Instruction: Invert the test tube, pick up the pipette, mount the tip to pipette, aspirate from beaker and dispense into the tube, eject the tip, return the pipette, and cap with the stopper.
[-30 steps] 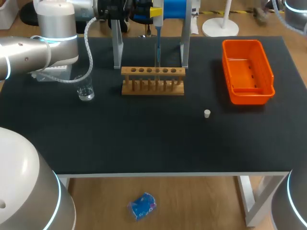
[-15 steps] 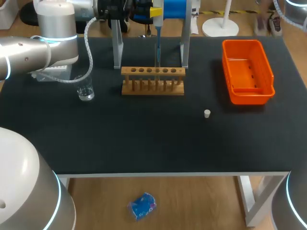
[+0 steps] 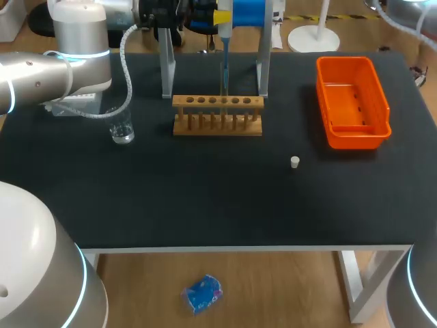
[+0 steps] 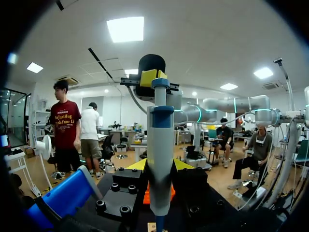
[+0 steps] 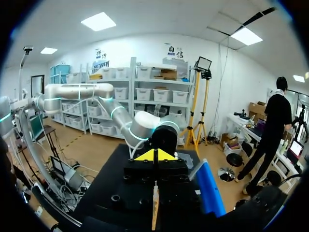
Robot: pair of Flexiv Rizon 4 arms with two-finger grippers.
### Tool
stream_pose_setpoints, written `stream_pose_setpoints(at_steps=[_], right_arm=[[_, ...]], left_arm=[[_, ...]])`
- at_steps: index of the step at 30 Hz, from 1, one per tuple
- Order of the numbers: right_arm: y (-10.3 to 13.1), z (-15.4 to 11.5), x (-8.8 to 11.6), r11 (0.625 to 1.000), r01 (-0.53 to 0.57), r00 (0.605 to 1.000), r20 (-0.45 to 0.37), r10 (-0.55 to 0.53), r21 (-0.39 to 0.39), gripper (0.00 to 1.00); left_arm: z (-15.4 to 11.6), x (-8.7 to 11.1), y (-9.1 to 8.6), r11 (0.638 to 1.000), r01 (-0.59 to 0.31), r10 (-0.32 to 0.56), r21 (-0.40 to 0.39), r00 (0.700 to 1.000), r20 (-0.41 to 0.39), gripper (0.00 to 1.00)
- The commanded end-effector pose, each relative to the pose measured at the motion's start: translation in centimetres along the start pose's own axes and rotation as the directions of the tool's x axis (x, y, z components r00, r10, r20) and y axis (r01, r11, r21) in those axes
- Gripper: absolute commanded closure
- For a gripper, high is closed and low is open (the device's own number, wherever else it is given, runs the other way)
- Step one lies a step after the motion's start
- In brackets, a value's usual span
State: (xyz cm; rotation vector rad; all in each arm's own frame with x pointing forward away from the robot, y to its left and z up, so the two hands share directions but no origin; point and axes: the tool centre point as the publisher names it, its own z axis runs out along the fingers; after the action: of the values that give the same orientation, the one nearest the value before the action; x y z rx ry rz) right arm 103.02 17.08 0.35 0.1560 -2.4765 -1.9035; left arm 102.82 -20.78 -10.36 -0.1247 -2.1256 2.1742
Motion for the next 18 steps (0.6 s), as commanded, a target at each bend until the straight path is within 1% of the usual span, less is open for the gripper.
stream_pose_setpoints(at_steps=[1,8,18], right_arm=[[0.8,1.0,-0.9,1.000,-0.002,0.999,-0.038,0.002,0.004,1.00],[1.5,2.3,-1.1,1.000,0.003,0.998,-0.068,-0.003,0.000,1.00],[0.9,3.1,-1.2,1.000,-0.012,0.996,-0.088,0.012,0.004,1.00]], left_arm=[[0.0,0.1,-0.1,1.000,0.000,0.000,-0.001,1.000,0.001,1.00],[0.0,0.1,-0.1,1.000,0.000,0.000,-0.001,1.000,0.001,1.00],[0.0,0.1,-0.1,1.000,0.000,0.000,-0.001,1.000,0.001,1.00]])
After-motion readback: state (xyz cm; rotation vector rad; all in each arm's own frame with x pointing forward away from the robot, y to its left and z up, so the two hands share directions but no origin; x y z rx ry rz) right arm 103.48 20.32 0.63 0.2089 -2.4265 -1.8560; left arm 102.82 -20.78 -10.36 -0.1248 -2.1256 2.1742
